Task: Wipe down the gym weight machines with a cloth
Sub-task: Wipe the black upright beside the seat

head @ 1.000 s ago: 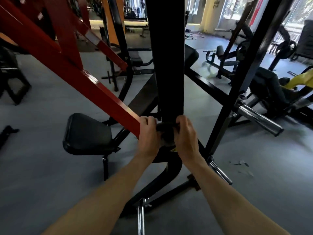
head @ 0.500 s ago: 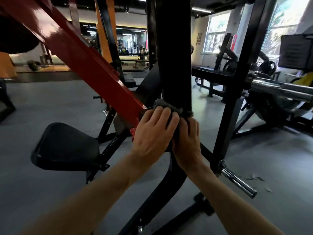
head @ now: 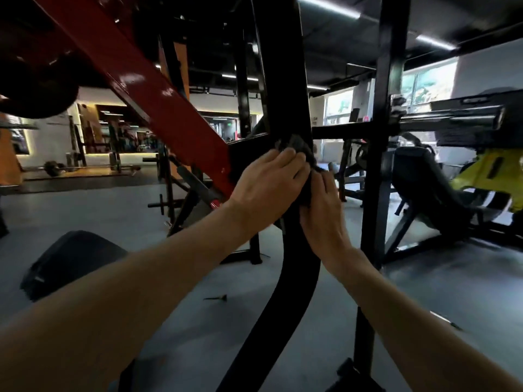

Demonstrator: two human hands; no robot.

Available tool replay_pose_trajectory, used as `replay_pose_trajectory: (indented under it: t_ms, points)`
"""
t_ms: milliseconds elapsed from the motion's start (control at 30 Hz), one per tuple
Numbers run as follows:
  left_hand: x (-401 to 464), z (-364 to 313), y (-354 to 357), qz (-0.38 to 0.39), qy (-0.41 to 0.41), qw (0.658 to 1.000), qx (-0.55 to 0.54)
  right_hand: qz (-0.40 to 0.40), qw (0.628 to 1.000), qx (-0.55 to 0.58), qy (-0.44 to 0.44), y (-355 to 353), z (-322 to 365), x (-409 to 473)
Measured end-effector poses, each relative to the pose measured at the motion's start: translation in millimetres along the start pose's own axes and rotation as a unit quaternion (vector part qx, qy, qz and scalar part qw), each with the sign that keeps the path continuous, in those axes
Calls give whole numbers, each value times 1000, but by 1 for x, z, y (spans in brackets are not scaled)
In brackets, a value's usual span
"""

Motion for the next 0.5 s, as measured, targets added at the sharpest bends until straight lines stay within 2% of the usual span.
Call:
replay_pose_trajectory:
  t_ms: [67, 167, 267, 367, 433, 500]
  points:
    - [-20, -26, 6, 25, 31, 999, -9, 25, 999, -30, -2, 5, -6, -34]
    - [-32, -36, 10, 64, 40, 996, 43, 62, 995, -69, 21, 4, -13, -32]
    - [-14, -21, 0, 53, -22, 994, 88, 35, 994, -99, 10, -6, -3, 11]
    - [-8, -8, -6, 38, -123, 987, 97, 19, 991, -124, -51, -18, 28, 36]
    - [-20, -15, -4, 2, -148, 984, 96, 21, 981, -176, -78, -20, 38, 26]
    - [-36, -26, -2, -3, -146, 985, 91, 34, 984, -163, -70, -17, 32, 1]
Point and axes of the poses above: each hand's wrist, its own x-axis towards the middle knuckle, its own y-axis out of the palm, z = x × y, the point moved 7 cm from there along x, towards the middle knuckle, and after that the axes turned 6 degrees about -z, right-handed, at the moved point
